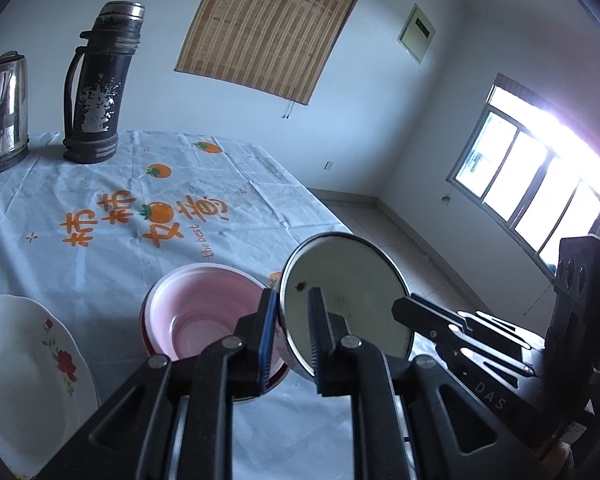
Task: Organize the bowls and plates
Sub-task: 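Lift the white enamel bowl with both tools and carry it over the red bowl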
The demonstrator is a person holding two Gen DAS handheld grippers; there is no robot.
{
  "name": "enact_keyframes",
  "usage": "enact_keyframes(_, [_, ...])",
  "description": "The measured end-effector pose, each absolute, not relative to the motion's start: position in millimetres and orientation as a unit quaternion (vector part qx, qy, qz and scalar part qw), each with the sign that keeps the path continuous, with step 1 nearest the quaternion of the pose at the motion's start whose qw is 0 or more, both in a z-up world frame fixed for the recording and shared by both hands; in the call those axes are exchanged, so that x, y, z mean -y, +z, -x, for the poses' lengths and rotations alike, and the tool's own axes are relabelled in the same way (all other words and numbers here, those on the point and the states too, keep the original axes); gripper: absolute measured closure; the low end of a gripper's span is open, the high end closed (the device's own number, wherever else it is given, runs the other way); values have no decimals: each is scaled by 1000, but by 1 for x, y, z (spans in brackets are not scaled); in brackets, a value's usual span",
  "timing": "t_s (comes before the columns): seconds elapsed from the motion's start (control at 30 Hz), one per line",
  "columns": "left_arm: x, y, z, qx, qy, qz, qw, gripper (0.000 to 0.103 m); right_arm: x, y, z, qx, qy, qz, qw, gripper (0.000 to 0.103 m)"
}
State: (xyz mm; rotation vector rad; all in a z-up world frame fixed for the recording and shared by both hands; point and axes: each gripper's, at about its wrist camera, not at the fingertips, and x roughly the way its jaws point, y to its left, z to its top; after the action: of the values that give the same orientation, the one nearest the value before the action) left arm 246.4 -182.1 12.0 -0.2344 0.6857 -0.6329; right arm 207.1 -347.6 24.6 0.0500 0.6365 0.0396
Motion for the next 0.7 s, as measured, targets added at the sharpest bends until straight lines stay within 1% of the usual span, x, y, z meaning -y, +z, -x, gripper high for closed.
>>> enact_keyframes(0.7, [131, 16, -266, -305, -257, 166, 902, 90, 300, 40, -236, -295, 63, -11, 953, 93])
